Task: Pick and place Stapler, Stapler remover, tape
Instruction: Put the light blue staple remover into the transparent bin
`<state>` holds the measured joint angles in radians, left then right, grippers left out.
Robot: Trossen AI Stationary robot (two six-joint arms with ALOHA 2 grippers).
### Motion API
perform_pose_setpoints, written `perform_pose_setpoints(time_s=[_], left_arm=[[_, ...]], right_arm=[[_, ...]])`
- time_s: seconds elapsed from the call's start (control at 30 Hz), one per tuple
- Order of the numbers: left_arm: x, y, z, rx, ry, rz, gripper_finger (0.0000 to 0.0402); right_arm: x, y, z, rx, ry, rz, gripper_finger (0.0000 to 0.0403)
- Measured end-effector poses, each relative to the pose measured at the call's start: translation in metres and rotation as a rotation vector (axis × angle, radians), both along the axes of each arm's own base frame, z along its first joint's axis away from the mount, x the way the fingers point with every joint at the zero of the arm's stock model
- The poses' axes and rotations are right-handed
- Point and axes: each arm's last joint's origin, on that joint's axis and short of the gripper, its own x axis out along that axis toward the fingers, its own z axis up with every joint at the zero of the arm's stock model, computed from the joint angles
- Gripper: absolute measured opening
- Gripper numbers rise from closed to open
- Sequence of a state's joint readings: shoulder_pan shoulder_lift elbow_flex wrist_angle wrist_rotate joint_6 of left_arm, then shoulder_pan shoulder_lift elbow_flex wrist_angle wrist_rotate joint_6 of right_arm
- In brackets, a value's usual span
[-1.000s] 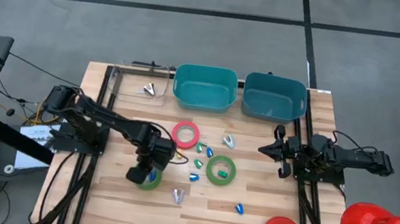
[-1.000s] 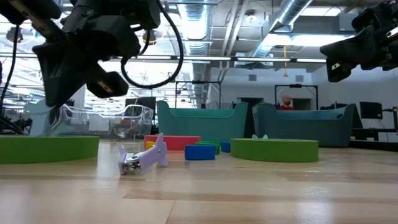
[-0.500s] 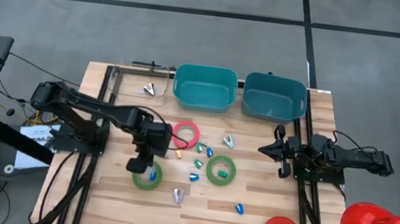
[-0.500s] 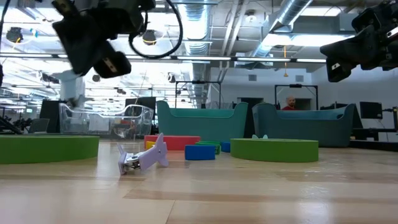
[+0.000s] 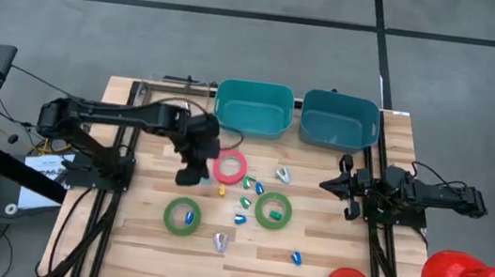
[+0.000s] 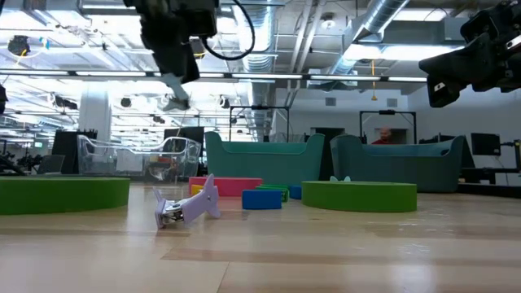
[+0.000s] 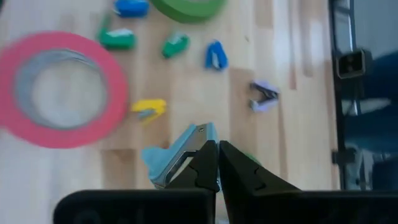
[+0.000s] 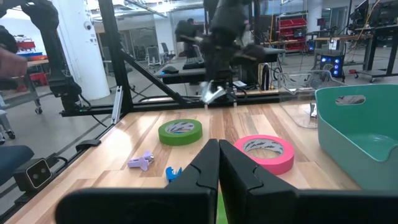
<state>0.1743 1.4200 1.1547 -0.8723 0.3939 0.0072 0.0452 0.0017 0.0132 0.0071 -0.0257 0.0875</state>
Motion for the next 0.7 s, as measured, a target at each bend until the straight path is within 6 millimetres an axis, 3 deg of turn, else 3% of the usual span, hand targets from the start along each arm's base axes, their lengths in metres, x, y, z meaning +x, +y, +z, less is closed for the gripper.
perform_pose_setpoints(time_s=[0.3,0.53,0.7], left_arm=[[-0.014,0.057,0.011,0.023,-0.049,0.200,0.0003],[-0.046,0.099,0.026,0.051,-0.113,0.401,0.0003],[-0.071,0.117,0.039,0.083,-0.166,0.514,0.0003]], right_arm=[[0.000,0.000,0.000,0.000,0.001,0.000,0.0000],[0.000,0.000,0.000,0.000,0.000,0.000,0.0000],[0.000,0.000,0.000,0.000,0.000,0.001,0.0000]])
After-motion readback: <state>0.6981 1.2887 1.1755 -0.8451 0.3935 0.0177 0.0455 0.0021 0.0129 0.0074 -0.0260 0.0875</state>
